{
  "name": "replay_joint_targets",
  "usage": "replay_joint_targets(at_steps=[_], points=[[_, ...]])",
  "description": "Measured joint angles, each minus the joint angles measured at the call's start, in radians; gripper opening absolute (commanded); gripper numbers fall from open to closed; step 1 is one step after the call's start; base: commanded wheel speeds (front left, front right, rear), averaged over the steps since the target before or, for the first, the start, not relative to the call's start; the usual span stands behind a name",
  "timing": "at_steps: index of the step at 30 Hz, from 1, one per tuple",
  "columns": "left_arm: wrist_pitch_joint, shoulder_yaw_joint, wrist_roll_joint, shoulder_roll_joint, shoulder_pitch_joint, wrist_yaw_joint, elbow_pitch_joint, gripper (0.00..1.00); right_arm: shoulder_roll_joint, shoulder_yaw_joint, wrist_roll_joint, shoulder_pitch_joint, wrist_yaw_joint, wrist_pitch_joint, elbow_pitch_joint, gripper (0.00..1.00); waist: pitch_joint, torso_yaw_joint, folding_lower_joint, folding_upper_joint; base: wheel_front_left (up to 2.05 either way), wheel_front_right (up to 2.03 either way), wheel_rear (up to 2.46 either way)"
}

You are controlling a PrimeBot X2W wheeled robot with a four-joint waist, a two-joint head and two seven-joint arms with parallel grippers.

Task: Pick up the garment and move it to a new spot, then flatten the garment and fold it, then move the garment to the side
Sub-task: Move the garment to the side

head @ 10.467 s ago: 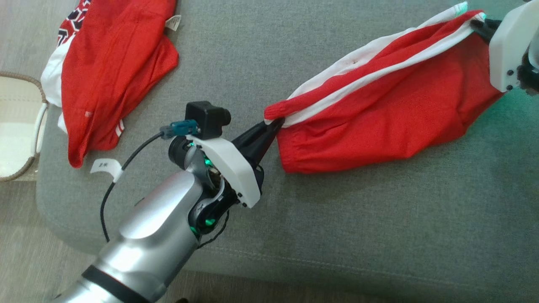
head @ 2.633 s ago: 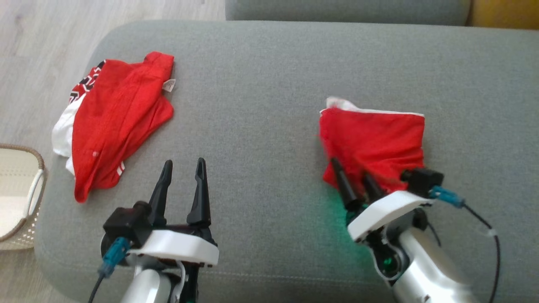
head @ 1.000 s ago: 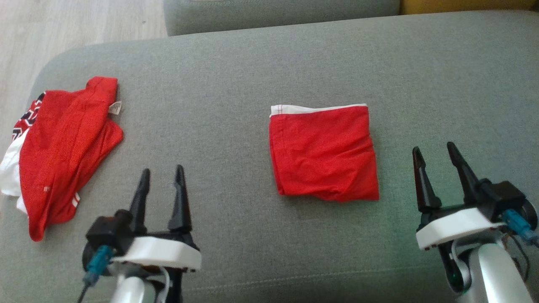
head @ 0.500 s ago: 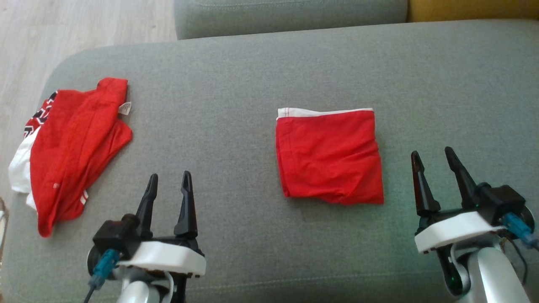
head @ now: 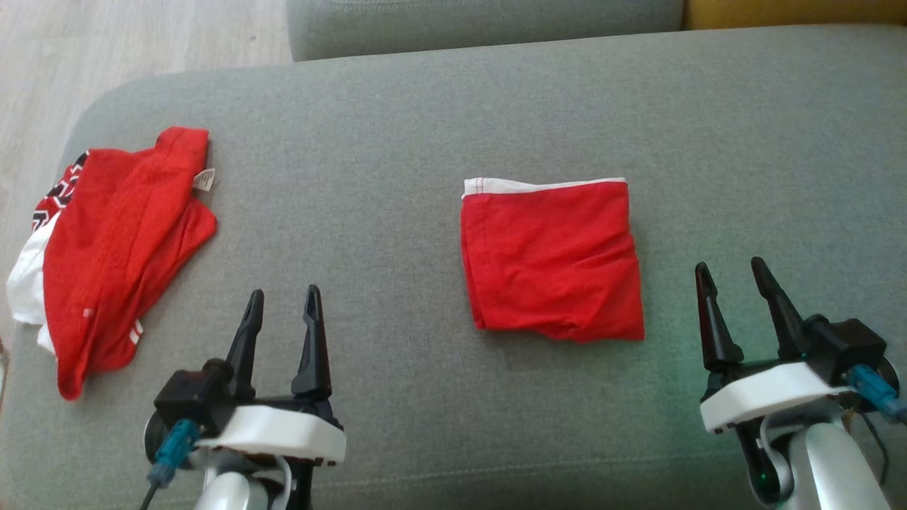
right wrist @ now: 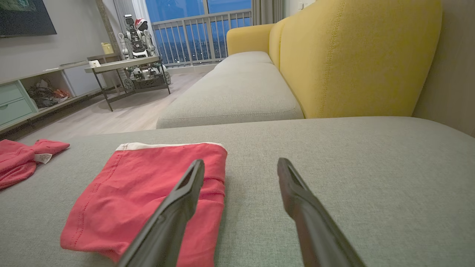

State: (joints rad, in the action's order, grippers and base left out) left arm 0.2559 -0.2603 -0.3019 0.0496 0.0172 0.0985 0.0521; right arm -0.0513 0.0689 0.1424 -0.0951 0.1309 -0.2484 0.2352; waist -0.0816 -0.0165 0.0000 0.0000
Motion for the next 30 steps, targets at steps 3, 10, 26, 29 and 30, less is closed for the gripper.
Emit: replay_joint_targets(at_steps=[3,10,26,29,30], points=[[0.0,-0.001,0.0,0.0,-0.001,0.007,-0.004,1.0,0.0,0.002,-0.001,0.0,0.0,0.0,0.005,1.0,-0.005,-0.001,-0.0001,0.0,0.0,0.0,0.0],[0.0,-0.007,-0.002,0.0,-0.002,0.007,-0.008,1.0,0.0,-0.03,0.031,-0.032,0.0,0.001,0.045,1.0,-0.028,-0.003,0.0,0.0,0.0,0.0,0.0],[0.0,-0.017,-0.001,0.0,-0.065,-0.011,0.008,1.0,-0.001,-0.052,0.291,-0.288,0.0,0.201,0.381,1.0,-0.115,-0.07,0.0001,0.0,0.0,0.0,0.0],[0.0,-0.019,-0.002,0.0,-0.065,-0.012,0.01,1.0,-0.001,-0.055,0.297,-0.307,0.0,0.202,0.437,1.0,-0.122,-0.086,0.0001,0.0,0.0,0.0,0.0],[0.0,-0.02,-0.001,0.0,-0.065,-0.012,0.012,1.0,-0.001,-0.055,0.297,-0.315,0.0,0.199,0.452,1.0,-0.123,-0.09,0.0001,0.0,0.0,0.0,0.0]])
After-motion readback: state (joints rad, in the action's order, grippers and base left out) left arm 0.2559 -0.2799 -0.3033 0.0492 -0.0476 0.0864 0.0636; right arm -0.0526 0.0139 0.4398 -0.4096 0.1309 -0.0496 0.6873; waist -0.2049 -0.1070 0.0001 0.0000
